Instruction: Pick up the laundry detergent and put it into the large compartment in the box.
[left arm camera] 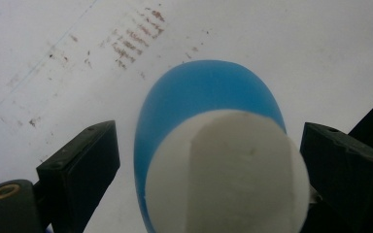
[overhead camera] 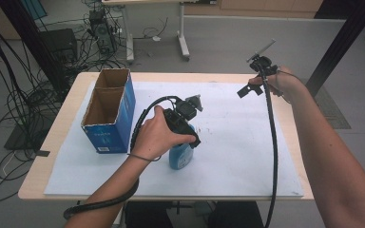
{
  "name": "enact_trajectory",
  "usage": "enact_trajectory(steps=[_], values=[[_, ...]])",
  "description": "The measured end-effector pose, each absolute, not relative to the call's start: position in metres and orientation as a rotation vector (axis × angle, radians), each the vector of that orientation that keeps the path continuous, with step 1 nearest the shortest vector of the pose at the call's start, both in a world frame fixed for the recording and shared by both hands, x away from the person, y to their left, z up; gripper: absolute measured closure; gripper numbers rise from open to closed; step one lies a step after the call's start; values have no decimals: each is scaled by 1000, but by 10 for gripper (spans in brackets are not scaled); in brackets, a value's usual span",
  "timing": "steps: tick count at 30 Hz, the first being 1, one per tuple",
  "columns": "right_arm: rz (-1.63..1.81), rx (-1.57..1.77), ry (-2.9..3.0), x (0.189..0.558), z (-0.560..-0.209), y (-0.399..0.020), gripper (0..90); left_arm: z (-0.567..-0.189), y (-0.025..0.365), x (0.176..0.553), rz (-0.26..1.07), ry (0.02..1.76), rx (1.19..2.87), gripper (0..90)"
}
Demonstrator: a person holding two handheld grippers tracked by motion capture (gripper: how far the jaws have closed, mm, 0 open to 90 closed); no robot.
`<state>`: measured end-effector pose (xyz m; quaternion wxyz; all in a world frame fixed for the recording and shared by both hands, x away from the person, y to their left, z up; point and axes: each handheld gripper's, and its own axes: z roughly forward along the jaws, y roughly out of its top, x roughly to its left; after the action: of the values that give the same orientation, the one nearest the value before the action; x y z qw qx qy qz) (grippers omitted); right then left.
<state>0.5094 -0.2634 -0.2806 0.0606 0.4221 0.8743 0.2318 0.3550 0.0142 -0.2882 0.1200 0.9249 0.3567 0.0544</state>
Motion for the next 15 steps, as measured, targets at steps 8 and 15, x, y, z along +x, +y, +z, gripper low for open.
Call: enact_trajectory(steps=[8,15], values=[[703,1279,2649,509,-281,-264,65,-288,15,355,159,1043,2703,85],[702,1282,2646,509,-281,-265,65,-287,16,355,157,1044,2697,83]])
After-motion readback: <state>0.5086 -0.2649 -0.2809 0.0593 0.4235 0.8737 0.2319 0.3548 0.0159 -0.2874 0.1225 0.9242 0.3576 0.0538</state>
